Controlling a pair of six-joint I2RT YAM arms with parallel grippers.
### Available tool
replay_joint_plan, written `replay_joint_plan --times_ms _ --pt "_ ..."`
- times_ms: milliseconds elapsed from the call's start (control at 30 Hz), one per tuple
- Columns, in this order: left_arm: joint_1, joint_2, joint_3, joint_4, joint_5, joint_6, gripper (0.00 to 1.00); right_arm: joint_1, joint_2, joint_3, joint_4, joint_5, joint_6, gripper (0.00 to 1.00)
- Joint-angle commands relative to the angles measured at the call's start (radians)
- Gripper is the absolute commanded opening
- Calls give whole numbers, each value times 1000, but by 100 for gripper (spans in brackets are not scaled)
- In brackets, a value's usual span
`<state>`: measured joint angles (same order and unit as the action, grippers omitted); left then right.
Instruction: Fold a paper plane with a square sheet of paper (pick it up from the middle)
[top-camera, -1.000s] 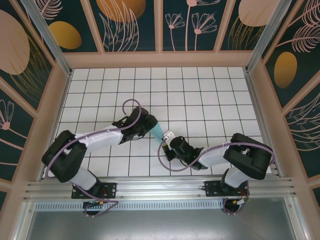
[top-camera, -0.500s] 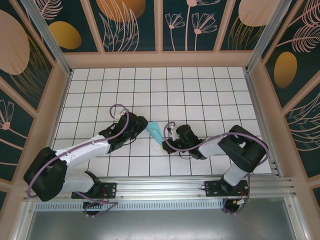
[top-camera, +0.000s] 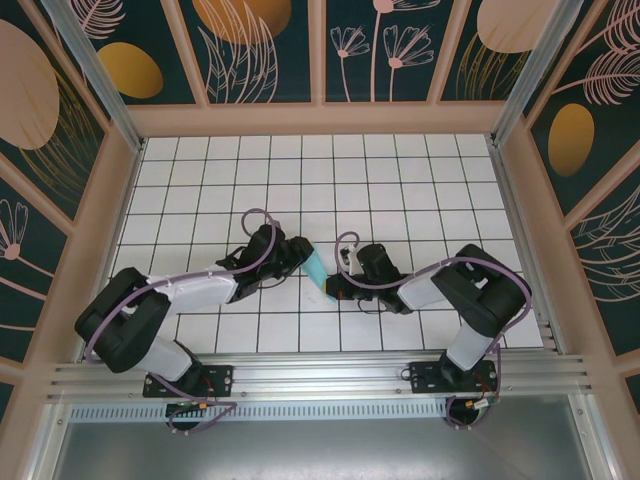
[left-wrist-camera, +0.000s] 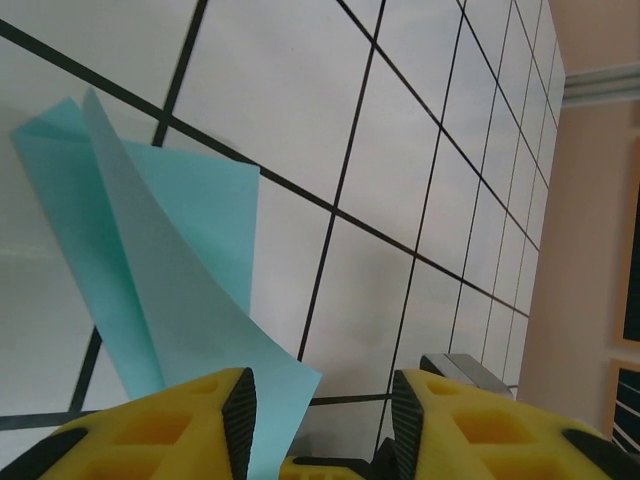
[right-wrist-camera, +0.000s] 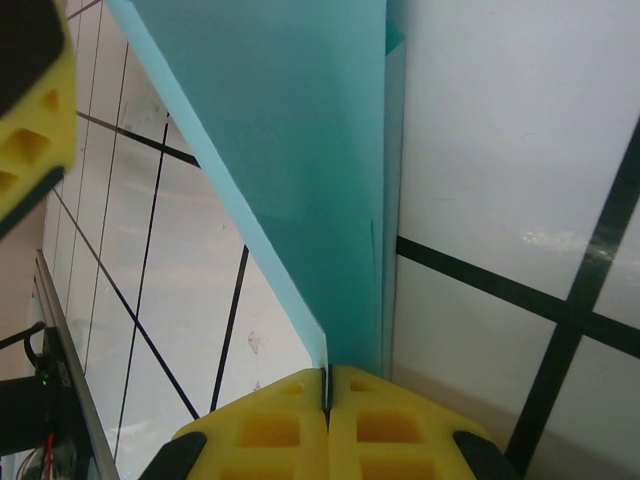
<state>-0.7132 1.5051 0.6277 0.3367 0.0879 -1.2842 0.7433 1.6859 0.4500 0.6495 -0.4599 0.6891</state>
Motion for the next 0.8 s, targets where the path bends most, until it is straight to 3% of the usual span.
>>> replay_joint_plan --times_ms 0,333,767 --pt "-1 52 -4 124 74 0 44 -8 41 3 -58 -8 38 0" --pt "-2 167 0 207 86 -2 44 -9 43 15 -92 -10 29 1" --pt "-2 231 7 132 71 44 44 -9 -71 44 -185 0 19 18"
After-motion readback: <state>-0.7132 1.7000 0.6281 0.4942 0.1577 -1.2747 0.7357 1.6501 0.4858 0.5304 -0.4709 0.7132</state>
